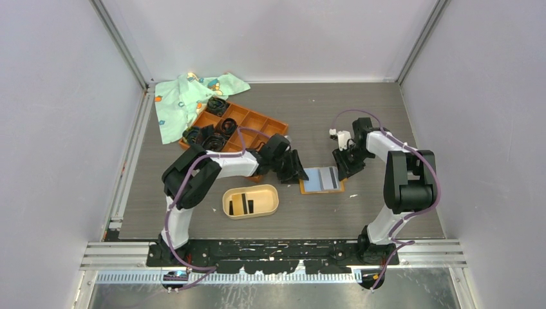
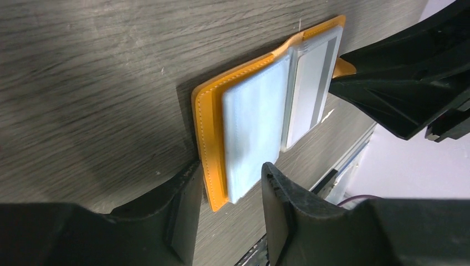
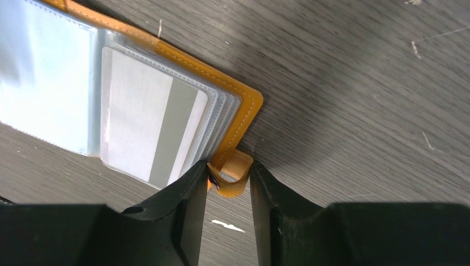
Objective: Put the credit cards into the card holder
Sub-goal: Close the card holder at the center of the board.
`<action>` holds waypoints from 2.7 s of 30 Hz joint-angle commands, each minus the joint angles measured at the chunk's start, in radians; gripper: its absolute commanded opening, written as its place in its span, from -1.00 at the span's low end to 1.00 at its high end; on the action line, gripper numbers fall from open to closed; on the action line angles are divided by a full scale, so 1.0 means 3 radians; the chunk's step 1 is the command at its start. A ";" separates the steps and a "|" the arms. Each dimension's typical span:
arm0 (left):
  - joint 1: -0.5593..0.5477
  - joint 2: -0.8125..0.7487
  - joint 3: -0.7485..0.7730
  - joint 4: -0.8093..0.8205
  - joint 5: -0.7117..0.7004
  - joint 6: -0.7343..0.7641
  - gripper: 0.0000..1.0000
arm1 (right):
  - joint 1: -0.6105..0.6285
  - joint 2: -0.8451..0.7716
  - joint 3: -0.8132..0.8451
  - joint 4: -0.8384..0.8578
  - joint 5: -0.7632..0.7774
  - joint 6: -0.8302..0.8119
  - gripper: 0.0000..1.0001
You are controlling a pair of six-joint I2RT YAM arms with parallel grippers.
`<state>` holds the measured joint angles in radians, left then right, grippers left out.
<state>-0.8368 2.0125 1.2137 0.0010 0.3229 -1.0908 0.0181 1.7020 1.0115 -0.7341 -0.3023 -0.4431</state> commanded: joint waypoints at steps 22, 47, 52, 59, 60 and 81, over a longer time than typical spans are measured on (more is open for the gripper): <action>-0.0054 0.0066 -0.0034 0.1477 0.0360 -0.0324 -0.15 | -0.0014 0.0104 0.0018 -0.0121 -0.0232 0.0014 -0.20; -0.0100 -0.0005 -0.0217 0.2103 0.0491 -0.0515 0.02 | -0.0014 0.0141 0.0034 -0.0117 -0.0240 0.0053 -0.20; -0.0105 -0.0007 -0.0248 0.2276 0.0521 -0.0556 0.03 | -0.0014 0.0138 0.0029 -0.0115 -0.0235 0.0053 -0.20; -0.0111 -0.0037 -0.0303 0.2376 0.0542 -0.0552 0.09 | -0.0014 0.0137 0.0033 -0.0115 -0.0235 0.0063 -0.20; -0.0110 -0.0052 -0.0317 0.2377 0.0531 -0.0545 0.11 | -0.0014 0.0133 0.0029 -0.0115 -0.0234 0.0064 -0.20; -0.0056 -0.0193 -0.0476 0.2589 0.0546 -0.0521 0.14 | -0.0014 0.0142 0.0034 -0.0105 -0.0235 0.0079 -0.20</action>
<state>-0.8577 2.0190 1.0737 0.6601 0.4686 -1.2491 0.0025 1.7157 1.0233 -0.7677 -0.3344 -0.4332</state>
